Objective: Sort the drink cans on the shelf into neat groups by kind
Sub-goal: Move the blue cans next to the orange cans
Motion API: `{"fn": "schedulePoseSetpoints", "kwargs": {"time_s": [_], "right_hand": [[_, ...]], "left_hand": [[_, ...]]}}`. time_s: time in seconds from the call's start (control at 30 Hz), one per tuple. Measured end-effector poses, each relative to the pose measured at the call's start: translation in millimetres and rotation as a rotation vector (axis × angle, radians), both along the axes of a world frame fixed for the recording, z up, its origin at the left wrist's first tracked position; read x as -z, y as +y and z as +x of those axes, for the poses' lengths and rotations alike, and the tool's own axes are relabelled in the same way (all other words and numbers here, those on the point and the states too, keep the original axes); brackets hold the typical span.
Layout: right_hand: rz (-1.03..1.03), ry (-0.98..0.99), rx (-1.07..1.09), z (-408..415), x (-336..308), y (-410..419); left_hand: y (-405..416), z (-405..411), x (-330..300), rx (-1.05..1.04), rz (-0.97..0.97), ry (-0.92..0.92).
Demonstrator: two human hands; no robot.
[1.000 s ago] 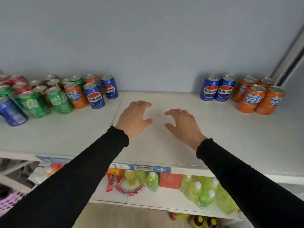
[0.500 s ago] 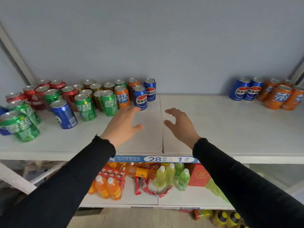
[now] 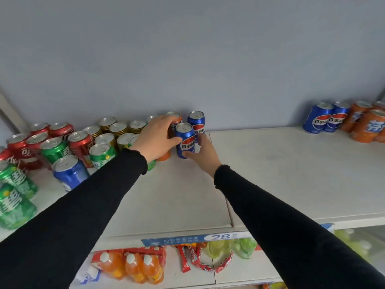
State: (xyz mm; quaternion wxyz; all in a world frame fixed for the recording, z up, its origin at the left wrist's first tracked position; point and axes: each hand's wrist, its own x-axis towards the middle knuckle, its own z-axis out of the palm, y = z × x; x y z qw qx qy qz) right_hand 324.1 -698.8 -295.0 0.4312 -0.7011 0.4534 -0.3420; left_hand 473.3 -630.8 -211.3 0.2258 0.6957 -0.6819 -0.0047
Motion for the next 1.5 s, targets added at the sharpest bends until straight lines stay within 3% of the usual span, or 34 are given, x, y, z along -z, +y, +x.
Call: {"fn": "schedulePoseSetpoints", "kwargs": {"time_s": [0.33, 0.6, 0.7, 0.83, 1.0, 1.23, 1.5], "right_hand": [[0.081, -0.012, 0.113, 16.3, 22.7, -13.5], [0.066, -0.026, 0.236, -29.3, 29.7, 7.6], [0.055, -0.025, 0.301, -46.3, 30.4, 12.9], [0.015, -0.037, 0.383, -77.5, 24.8, 18.5], [-0.054, -0.069, 0.521, -140.8, 3.2, 18.7], [-0.094, -0.049, 0.707, -262.3, -16.2, -8.3], [-0.097, -0.062, 0.706, -409.1, -0.7, -76.7]], "left_hand": [[-91.2, 17.2, -8.1, 0.131, 0.111, 0.050], [-149.6, -5.1, 4.0, 0.186, 0.241, -0.297], [-154.9, -9.4, 10.5, 0.189, 0.240, -0.330], [-158.9, -13.3, 11.2, 0.229, 0.184, -0.288], [-155.0, -54.5, -5.6, 0.365, 0.039, -0.066], [-145.8, -178.6, -5.1, 0.558, 0.051, 0.176], [-187.5, -339.6, 19.2, 0.553, 0.112, 0.207]]}}
